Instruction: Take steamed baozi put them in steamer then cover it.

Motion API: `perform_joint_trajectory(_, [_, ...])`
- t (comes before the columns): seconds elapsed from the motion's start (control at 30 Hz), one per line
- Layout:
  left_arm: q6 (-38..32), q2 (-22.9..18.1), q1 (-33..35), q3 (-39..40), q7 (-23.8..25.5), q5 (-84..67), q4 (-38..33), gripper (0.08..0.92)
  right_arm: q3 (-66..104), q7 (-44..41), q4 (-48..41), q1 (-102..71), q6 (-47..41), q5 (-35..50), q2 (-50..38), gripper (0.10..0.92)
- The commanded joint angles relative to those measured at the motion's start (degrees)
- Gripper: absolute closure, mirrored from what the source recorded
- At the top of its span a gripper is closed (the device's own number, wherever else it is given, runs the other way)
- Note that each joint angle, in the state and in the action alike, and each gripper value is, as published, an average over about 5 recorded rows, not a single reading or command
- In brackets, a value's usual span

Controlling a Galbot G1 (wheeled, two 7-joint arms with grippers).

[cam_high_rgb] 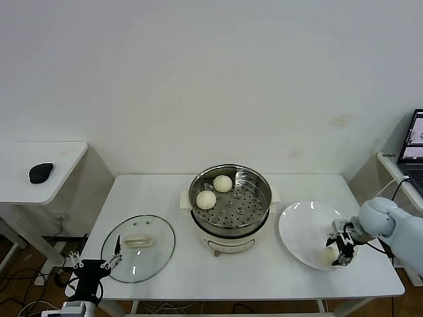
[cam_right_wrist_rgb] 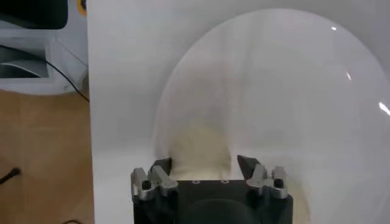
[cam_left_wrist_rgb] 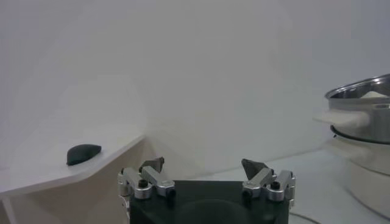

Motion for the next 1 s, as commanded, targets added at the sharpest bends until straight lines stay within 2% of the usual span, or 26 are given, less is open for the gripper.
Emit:
perform_joint_trajectory(0.03, [0.04,0.09,-0.02,-0.05,0.02,-0.07,-0.01,0.177,-0.34,-0.22,-0.82,0.98,-0.05,0.07,0.42,0.454])
perform_joint_trajectory(0.3, [0.06,0.33,-0.23,-0.07,0.07,-0.20,-0.04,0.177,-4.29,-1.14,1.01,9.29,-0.30,3.61,-1.98,0.457])
perform_joint_trajectory(0.57, [0.04,0.86,-0.26,-0.14,0.06,-0.59,-0.25,0.177,-8.29,-2.11,0.68,24.76,-0.62,9.98,-1.81,0.457])
perform_joint_trajectory(0.77, [0.00,1.15,0.04,-0.54,0.07,-1.12,-0.68,0.177,-16.98,-2.67,-1.57,41.29,-0.93,15.00,3.17,0.457])
perform_joint_trajectory(1.0, [-0.09,1.31,0.27,-1.27,0.06,-1.70,-0.80,0.177,-26.95,-1.46,-2.10,54.49,-1.19,19.21,13.88,0.449])
